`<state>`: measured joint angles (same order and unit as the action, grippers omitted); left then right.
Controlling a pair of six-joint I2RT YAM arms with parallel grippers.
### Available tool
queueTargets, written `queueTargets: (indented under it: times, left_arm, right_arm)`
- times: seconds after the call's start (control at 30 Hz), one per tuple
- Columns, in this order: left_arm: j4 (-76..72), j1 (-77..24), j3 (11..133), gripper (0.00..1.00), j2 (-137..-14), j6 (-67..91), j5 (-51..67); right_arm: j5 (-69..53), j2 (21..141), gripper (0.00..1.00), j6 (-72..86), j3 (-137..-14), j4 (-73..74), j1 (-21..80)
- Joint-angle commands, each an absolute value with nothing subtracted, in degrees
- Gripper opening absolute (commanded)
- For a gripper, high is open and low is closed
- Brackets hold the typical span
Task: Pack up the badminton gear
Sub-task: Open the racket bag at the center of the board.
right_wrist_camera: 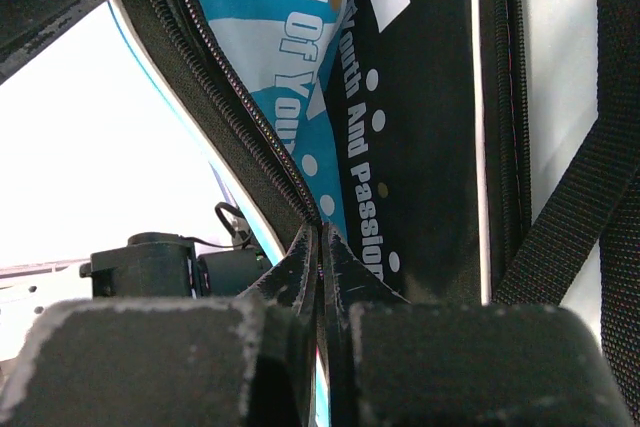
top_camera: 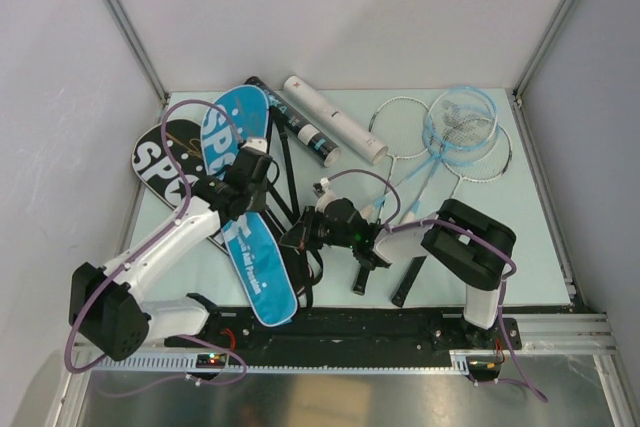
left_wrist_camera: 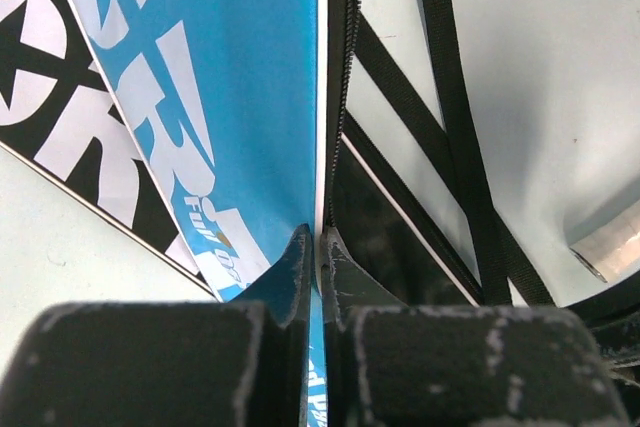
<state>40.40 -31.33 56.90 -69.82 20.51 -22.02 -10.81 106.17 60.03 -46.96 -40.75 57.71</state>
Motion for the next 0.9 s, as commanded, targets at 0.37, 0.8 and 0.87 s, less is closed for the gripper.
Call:
queueTargets:
  times: [0.37,0.8,0.87]
  left_arm:
    - [38.2,-28.2,56.4,0.0,-70.5,20.1,-12.3]
    - [37.1,-27.7,55.9,0.0,-71.0,23.1,-10.6]
    - [37.1,-27.7,55.8,0.01,-71.1,23.1,-10.4]
  right_arm:
    - [-17.7,111.1,0.39,58.3,-51.8,-49.5,57.8]
    - [-20.3,113.1,0.43,58.6,-53.4,-51.8,58.0]
    - [-20.2,112.9,0.42,58.8,-53.4,-51.7,58.0]
